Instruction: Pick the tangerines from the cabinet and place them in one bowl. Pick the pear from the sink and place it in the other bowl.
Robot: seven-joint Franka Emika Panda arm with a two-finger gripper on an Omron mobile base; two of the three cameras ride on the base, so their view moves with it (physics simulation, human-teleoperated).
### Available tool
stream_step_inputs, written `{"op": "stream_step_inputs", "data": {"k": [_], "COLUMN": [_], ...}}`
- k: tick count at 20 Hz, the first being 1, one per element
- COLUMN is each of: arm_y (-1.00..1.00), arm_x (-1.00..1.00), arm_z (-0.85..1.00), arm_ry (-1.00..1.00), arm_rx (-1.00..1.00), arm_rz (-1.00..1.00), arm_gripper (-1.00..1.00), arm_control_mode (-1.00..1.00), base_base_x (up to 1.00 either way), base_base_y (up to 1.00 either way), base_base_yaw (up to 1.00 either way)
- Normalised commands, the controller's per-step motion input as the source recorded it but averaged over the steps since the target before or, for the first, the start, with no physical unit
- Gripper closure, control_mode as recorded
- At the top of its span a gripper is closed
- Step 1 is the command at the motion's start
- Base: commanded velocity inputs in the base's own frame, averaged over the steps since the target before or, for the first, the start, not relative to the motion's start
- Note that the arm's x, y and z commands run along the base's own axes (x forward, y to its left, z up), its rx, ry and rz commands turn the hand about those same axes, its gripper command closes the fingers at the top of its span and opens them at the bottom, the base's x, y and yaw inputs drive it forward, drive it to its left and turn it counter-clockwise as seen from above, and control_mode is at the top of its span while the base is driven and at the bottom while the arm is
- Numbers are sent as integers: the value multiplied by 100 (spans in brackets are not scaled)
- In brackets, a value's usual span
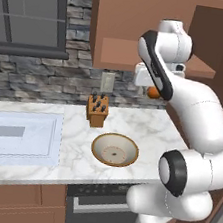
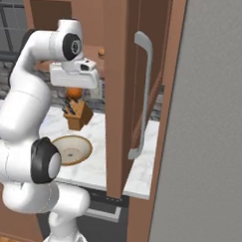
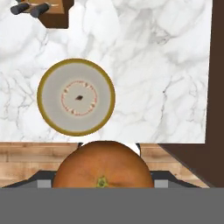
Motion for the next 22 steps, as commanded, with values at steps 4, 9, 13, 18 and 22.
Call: {"op": "stream_step_inputs", "data": {"k": [4, 9, 13, 18, 22], "arm_y": [6, 10, 21, 32, 16], "arm_x": [-1, 0, 0, 0, 1], "arm_z": [-70, -70, -59, -62, -33], "arm_ry": [3, 0, -5, -3, -1], "arm_rx": [-1, -2, -6, -1, 0], "arm_rz": [0, 0, 0, 0, 0], "arm_gripper": [100, 100, 100, 100, 100], "arm_control_mode": [-100, -100, -100, -100, -100], "base_base_x": [0, 0, 0, 0, 0], "base_base_y": [0, 0, 0, 0, 0], "base_base_yaw": [0, 0, 0, 0, 0]}}
